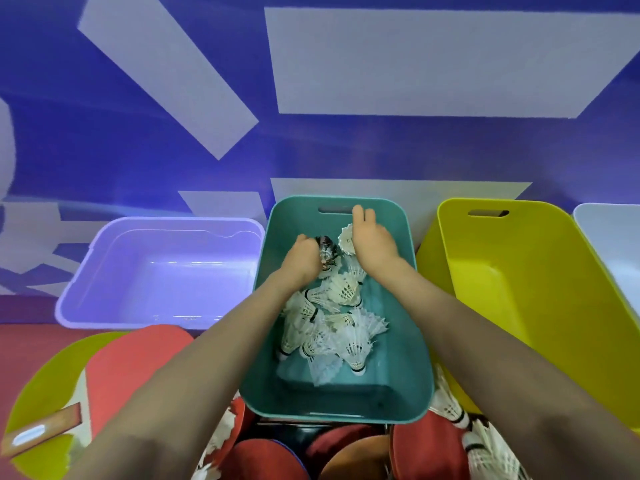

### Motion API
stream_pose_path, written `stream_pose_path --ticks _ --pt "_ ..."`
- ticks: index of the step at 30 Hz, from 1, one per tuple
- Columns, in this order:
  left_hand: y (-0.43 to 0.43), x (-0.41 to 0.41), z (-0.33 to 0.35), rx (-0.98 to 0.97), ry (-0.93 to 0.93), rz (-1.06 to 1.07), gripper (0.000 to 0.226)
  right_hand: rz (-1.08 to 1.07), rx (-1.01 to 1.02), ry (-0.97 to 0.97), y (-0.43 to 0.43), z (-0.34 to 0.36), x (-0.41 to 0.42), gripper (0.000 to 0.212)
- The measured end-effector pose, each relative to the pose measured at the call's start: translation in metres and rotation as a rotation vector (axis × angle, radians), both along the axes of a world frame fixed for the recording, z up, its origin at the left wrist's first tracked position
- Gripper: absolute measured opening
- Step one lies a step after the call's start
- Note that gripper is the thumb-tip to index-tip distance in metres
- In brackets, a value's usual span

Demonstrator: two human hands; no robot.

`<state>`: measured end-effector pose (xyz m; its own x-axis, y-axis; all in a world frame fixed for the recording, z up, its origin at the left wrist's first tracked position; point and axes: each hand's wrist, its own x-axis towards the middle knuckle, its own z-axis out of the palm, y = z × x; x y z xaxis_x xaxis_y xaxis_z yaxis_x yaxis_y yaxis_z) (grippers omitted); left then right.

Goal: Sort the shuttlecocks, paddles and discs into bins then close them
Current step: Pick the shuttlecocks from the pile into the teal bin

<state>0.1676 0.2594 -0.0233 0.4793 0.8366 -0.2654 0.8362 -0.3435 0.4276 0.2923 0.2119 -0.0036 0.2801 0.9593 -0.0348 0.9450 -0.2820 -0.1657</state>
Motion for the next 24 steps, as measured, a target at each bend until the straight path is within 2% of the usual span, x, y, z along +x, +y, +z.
stream_pose_path --ticks 3,6,12,15,19,24 --pt "0.001 0.003 -0.002 -0.065 0.067 -0.03 0.025 -0.018 -0.058 -0.043 0.003 -0.009 0.004 0.053" --pt "0.0 0.004 -0.005 -0.083 0.101 -0.052 0.021 -0.049 -0.148 -0.058 0.007 -0.011 0.006 0.045" --pt "0.0 0.0 -0.011 -0.026 0.095 -0.117 0.036 0.002 -0.388 -0.015 0.0 -0.016 0.007 0.033" --pt "-0.007 -0.004 -0.012 -0.035 0.127 -0.188 0.03 0.034 -0.474 -0.022 -0.005 -0.008 0.009 0.03" --pt "-0.015 -0.011 -0.005 -0.054 0.151 -0.21 0.03 0.048 -0.479 -0.036 -0.011 0.007 0.008 0.03" --pt "-0.041 -0.026 0.029 0.034 0.054 -0.174 0.04 0.032 -0.312 -0.021 -0.037 0.03 0.002 0.039"
